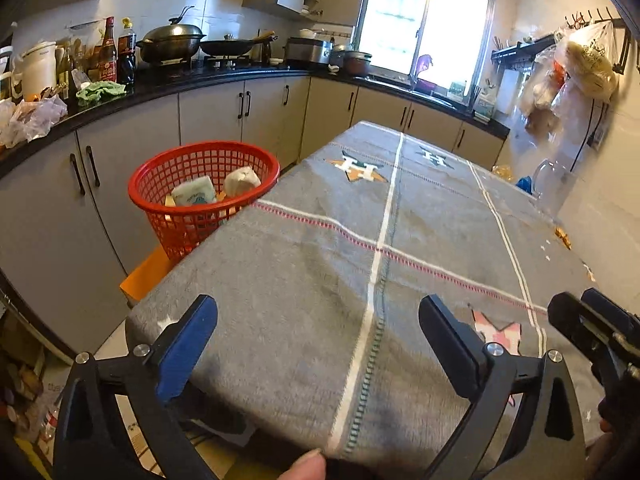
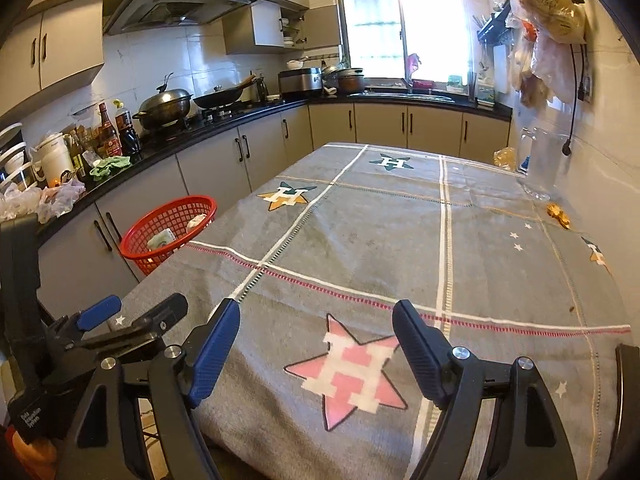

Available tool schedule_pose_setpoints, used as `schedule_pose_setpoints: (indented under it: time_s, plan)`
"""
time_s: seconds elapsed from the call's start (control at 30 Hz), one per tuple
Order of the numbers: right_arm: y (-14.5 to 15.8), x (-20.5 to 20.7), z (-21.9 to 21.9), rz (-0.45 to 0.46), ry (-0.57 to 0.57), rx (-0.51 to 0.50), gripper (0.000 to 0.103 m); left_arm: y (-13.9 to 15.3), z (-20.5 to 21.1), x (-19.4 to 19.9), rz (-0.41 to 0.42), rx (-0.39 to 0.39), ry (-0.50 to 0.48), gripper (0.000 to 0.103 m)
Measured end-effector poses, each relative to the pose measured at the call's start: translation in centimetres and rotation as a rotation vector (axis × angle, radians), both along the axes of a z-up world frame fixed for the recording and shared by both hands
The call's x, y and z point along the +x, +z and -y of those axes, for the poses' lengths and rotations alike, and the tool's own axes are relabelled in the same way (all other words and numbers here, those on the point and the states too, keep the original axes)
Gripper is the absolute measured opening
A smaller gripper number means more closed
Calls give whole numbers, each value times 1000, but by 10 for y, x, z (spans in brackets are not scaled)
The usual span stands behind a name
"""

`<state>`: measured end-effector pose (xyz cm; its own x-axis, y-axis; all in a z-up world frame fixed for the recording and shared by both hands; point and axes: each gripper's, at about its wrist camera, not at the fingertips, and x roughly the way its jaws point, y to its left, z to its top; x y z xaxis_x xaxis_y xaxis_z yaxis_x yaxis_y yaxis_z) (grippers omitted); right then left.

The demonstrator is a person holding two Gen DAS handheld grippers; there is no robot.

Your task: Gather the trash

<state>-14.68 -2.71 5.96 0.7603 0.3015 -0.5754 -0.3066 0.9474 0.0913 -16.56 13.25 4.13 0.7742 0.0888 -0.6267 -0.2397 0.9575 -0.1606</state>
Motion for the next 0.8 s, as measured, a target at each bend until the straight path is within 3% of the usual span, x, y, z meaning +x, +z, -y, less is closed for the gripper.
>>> schedule_pose_setpoints:
  time_s: [0.23, 0.53, 0.67, 0.8]
  plan:
    - [-5, -8, 12, 6, -36, -13, 83, -4, -2, 6, -43, -15, 4, 100]
    - [-1, -5, 23, 12, -62, 21, 83, 26, -49, 33, -20, -217, 49, 100]
    - [-1, -1, 20, 3, -56, 23, 83, 30, -54, 34, -24, -179, 52, 100]
    - [0, -4, 16, 16, -40, 11, 83, 35, -48, 33, -39, -84, 2, 100]
